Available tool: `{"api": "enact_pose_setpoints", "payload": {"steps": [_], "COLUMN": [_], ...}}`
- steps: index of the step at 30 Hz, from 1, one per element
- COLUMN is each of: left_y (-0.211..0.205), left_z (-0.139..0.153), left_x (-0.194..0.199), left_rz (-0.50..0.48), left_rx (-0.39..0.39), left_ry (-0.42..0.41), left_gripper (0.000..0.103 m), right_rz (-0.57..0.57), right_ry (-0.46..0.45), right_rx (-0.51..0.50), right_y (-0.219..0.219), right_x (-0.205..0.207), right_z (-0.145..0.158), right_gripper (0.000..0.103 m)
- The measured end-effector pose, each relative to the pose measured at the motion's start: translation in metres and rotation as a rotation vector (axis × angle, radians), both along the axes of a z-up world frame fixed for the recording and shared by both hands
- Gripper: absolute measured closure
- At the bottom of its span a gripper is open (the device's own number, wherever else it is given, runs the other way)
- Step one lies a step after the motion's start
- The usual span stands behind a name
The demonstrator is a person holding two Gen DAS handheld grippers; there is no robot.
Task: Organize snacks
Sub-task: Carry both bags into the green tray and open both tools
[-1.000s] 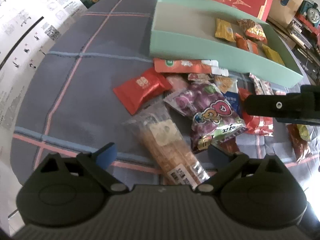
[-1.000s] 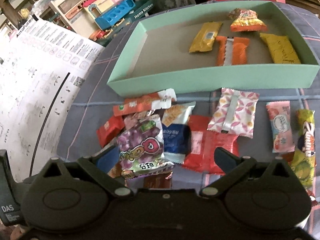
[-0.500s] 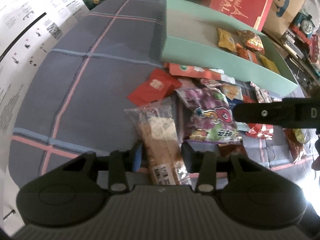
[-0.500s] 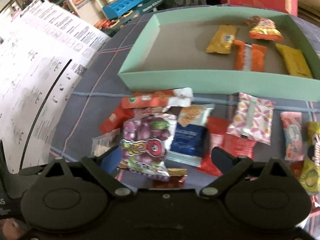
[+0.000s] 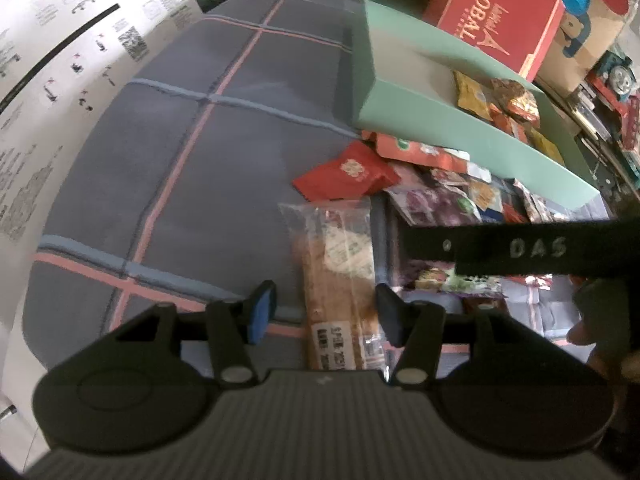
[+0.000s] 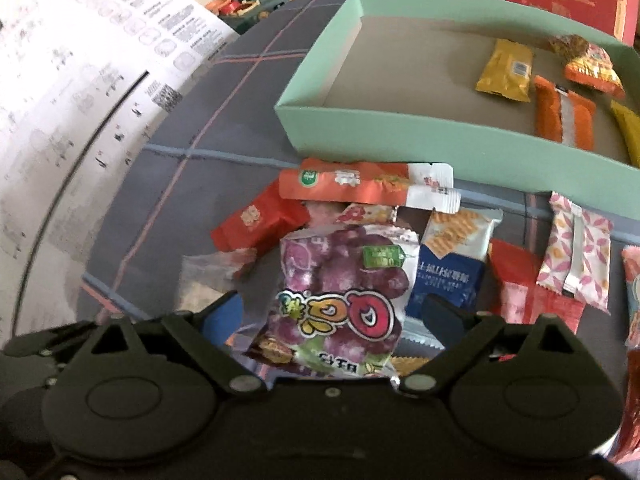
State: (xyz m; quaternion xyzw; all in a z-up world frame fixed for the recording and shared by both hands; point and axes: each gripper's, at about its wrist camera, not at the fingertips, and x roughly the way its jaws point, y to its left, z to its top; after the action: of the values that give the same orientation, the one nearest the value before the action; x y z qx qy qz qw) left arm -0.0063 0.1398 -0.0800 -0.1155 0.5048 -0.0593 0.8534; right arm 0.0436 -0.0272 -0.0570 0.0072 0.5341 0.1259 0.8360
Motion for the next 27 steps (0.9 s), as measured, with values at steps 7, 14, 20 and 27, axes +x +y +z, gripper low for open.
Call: {"api": "enact_pose_setpoints", "payload": {"steps": [7, 14, 20, 27], "left_y": [0.002, -0.008, -0.019, -0.019], "left_z": [-0.001, 0.0, 0.002, 0.02], "left_x": [0.001, 0.001, -0.001, -0.003], "left_rz": [0.006, -0.016, -0.045, -0.034], "left_rx": [0.012, 0.061, 0.103, 0.086], "left_ry": [-0.004, -0.01, -0.015, -0.024], "left_gripper": [0.048, 0.045, 0.067, 0.067], "right_rz": [0.063, 0.056, 0.025, -0.017], "right_ry": [-0.068, -0.048, -0.055, -0.081], "right_rx": [-0.077, -0.013, 0.056, 0.14], "right_y": [0.007, -0.009, -0.03, -0.056], "right_x": [-0.009, -0.02, -0.027, -0.032], "right_z": [-0.004, 0.003, 0.016, 0.034], "right_gripper": [0.029, 0.045, 0.045, 0.045]}}
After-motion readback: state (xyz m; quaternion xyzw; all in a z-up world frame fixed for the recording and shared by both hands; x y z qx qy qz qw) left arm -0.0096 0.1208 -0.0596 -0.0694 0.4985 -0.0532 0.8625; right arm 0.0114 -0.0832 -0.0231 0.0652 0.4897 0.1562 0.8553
